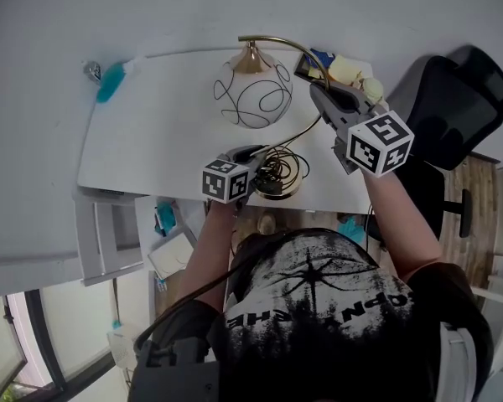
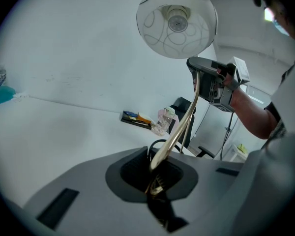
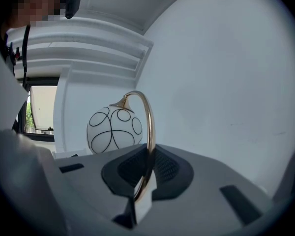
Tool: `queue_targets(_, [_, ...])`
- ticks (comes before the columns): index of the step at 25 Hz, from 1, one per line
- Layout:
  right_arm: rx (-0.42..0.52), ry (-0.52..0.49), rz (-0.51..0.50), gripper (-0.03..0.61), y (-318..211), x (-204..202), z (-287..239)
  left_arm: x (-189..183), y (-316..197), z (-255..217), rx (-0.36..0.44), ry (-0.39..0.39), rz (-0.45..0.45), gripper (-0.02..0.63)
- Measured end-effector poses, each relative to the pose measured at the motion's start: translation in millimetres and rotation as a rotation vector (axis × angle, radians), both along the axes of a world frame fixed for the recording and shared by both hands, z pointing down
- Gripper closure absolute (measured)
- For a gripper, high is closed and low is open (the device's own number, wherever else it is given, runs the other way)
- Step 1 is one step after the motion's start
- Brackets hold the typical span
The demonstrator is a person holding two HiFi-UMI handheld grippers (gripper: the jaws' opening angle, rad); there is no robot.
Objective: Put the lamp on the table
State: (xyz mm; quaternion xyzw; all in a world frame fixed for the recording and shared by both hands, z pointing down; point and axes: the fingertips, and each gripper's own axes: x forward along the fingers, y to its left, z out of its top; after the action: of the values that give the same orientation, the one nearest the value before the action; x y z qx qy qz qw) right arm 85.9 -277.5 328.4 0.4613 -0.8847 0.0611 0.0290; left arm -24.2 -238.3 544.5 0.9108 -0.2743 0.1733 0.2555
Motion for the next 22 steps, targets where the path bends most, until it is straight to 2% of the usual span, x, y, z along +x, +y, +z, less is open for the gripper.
queue_targets(12, [0.006, 0.01, 0.106, 0.558, -22.9, -4.9, 19.9, -9.4, -38.0, 20.8, 0.005, -0.013, 0.079, 0.583])
queue_targets(22, [-0.024, 0.026, 0.167, 0.558, -56.1, -11.9, 27.8, -17.3, -78.3, 30.3, -0.007, -0.018, 0.105, 0.58])
